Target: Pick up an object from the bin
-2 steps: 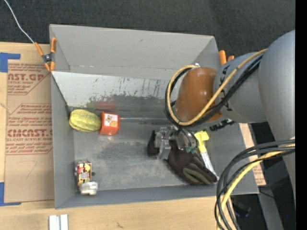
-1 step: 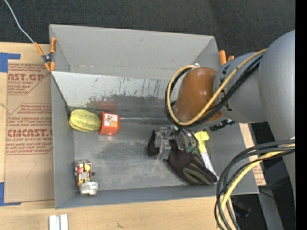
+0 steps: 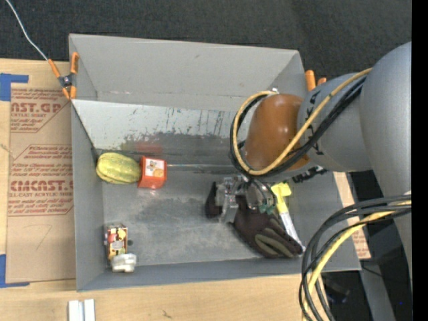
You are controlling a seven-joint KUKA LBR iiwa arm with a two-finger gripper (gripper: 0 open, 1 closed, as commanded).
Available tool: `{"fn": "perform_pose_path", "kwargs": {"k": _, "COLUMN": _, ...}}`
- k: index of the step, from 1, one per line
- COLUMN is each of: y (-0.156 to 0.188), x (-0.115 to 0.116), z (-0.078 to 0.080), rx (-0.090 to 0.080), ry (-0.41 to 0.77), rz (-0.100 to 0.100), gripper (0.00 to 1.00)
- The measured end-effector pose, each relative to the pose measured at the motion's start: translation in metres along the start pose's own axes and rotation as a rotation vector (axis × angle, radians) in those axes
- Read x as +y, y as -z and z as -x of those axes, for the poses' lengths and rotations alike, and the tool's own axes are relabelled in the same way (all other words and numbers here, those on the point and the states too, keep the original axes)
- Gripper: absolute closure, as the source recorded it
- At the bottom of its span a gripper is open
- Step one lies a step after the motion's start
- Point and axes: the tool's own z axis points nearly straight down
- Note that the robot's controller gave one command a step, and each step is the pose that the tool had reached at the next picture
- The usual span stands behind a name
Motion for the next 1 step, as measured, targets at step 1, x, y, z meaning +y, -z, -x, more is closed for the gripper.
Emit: {"fn": "perform_pose_path", "kwargs": {"k": 1, "y": -0.0008, "x": 0.0004, "z": -0.0008, "rx": 0.002, "ry": 0.0, "rz": 0.0, "gripper": 0.0}}
